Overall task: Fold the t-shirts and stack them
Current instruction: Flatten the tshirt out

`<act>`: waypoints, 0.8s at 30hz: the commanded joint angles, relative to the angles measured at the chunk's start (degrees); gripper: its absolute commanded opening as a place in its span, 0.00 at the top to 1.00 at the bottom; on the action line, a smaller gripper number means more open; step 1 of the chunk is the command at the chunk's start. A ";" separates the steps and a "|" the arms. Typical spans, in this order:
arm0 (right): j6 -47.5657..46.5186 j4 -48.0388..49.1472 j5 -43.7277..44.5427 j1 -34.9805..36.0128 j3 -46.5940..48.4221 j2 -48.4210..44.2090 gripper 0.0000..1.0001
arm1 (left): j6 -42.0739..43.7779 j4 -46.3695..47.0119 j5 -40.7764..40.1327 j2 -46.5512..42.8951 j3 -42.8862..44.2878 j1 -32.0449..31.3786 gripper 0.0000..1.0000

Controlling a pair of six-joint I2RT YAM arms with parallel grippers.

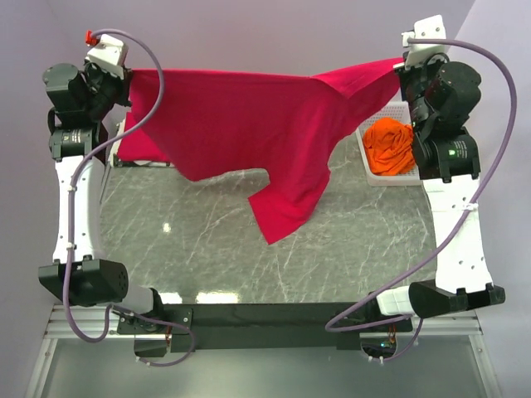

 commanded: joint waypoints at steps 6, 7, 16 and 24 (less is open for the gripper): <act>-3.08 5.92 4.97 -1.16 7.71 -5.73 1.00 | -0.16 1.80 -1.45 -8.68 1.19 0.63 0.99; -3.26 6.27 5.15 -0.98 7.62 -6.17 1.00 | -0.16 2.06 -1.45 -9.56 0.48 0.63 0.99; -3.96 8.56 4.62 -0.98 3.23 -4.86 1.00 | -2.70 1.72 0.13 -8.08 0.74 0.63 0.99; -1.60 13.39 3.92 -1.07 3.75 7.79 1.00 | -5.08 1.88 0.93 5.80 7.06 -1.30 0.99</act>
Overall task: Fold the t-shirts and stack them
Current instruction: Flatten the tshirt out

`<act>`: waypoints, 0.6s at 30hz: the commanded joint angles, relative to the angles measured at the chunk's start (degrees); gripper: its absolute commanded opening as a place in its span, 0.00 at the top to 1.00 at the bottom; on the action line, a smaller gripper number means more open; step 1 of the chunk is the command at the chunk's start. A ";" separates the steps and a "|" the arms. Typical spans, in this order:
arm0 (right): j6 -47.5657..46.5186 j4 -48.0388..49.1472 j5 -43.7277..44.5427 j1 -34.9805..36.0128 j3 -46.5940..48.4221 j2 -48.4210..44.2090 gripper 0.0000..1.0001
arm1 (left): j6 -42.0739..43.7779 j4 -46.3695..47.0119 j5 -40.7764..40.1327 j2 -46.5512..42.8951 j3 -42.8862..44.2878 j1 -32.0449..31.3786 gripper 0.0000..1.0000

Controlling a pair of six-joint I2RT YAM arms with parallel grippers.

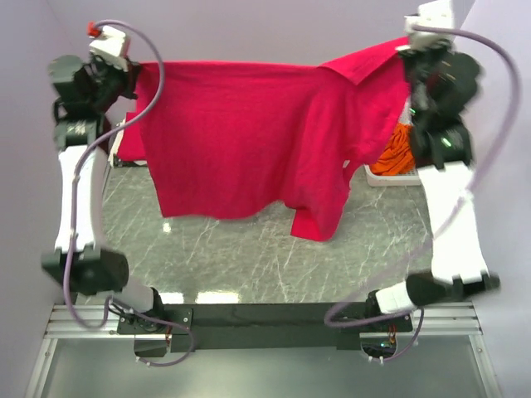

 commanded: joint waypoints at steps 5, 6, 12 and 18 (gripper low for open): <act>1.97 8.30 5.13 -0.96 10.60 18.71 1.00 | -0.83 7.33 -4.98 14.29 9.35 -1.66 0.99; 3.02 8.30 5.66 -1.05 13.78 21.11 1.00 | -1.36 8.30 -5.60 16.13 11.29 -1.57 0.99; 3.92 11.96 6.37 -0.61 33.76 32.12 1.00 | -4.79 18.23 -9.91 26.42 27.64 -1.66 0.99; 4.86 28.75 6.89 -0.34 26.56 23.78 1.00 | -7.24 35.86 -15.63 25.47 29.07 -0.35 0.99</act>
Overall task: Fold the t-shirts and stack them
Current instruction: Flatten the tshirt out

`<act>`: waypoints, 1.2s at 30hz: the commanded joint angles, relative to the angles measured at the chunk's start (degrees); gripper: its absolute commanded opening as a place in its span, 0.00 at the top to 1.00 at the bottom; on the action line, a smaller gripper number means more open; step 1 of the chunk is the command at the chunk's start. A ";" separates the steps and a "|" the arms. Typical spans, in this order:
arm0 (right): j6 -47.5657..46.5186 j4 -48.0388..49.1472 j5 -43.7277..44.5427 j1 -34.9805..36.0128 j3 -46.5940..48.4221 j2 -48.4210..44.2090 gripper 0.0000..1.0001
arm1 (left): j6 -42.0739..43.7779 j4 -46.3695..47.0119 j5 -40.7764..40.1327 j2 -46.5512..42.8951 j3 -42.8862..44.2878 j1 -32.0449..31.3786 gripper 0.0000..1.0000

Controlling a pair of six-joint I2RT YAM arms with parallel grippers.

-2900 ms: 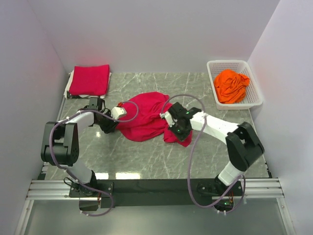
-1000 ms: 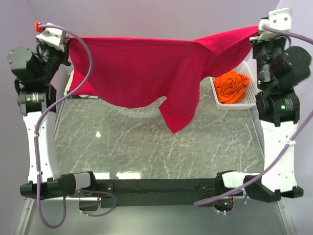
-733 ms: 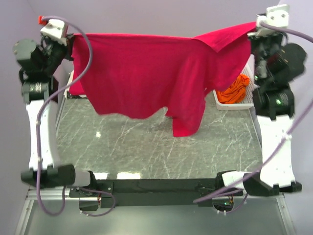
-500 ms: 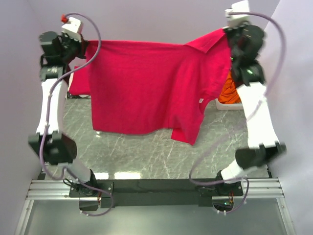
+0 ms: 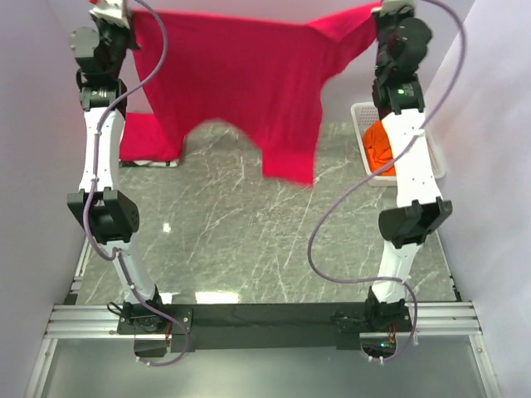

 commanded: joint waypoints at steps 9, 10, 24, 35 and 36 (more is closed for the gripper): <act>-0.44 12.33 -9.37 -1.18 -23.28 -18.01 1.00 | 4.62 21.76 6.03 -15.12 -28.10 2.96 0.99; -1.14 11.19 -12.61 -1.09 -30.80 -20.46 1.00 | 6.98 22.20 7.53 -17.83 -36.67 3.14 0.99; -16.78 -15.78 -27.23 -0.74 -84.29 -49.83 1.00 | 41.78 -15.99 24.33 -36.22 -76.74 5.16 0.99; -29.09 -49.08 -31.80 3.03 -96.26 -58.10 1.00 | 79.95 -61.63 19.33 -42.02 -85.97 5.95 0.99; -29.10 -50.68 -32.06 4.09 -96.44 -58.45 1.00 | 81.18 -62.95 17.58 -43.16 -86.85 5.87 0.99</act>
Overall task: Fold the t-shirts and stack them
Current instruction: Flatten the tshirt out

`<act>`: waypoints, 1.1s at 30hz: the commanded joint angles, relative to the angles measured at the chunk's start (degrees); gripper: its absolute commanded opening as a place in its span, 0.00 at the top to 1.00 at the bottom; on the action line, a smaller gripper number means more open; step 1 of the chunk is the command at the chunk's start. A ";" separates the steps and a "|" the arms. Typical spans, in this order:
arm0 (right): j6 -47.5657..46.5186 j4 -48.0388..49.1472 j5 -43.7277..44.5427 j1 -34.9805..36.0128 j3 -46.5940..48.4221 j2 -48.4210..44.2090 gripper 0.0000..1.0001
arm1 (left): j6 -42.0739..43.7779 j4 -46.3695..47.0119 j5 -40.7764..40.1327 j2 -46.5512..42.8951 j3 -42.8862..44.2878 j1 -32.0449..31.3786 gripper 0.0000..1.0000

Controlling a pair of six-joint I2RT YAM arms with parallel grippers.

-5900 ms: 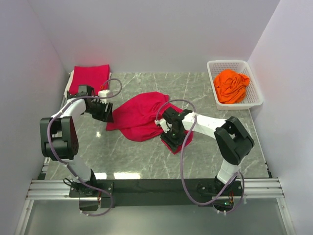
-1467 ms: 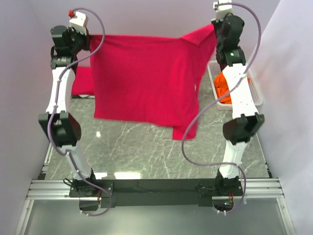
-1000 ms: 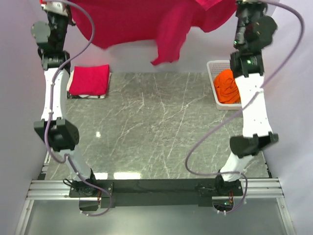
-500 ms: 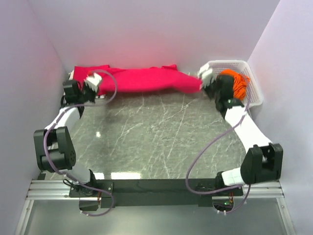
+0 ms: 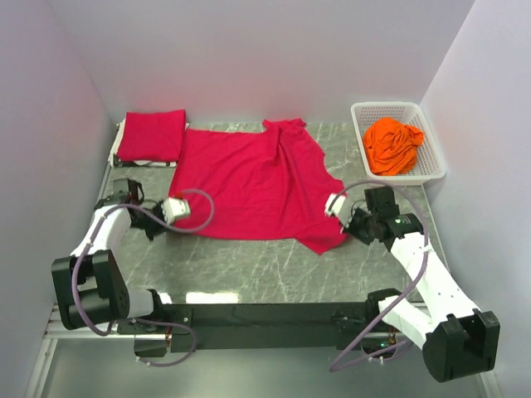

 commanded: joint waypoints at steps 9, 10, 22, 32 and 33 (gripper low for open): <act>2.23 -25.03 -3.18 22.42 -0.39 -3.00 0.67 | 22.55 -23.15 -8.76 -12.57 -7.58 0.23 0.84; 2.76 -25.65 -3.18 22.52 2.06 -2.64 0.54 | 21.69 -23.33 -8.85 -12.49 -6.87 0.14 0.81; 5.65 -21.44 -5.53 11.71 16.66 11.58 0.57 | 3.68 -19.84 1.16 6.49 17.47 4.54 0.60; 23.67 -12.93 -4.43 31.57 12.28 19.31 0.67 | -9.96 -12.53 9.43 7.82 18.10 4.62 0.62; 24.72 -12.57 -4.06 31.92 12.19 20.46 0.66 | -10.31 -12.26 9.43 7.73 17.57 4.62 0.61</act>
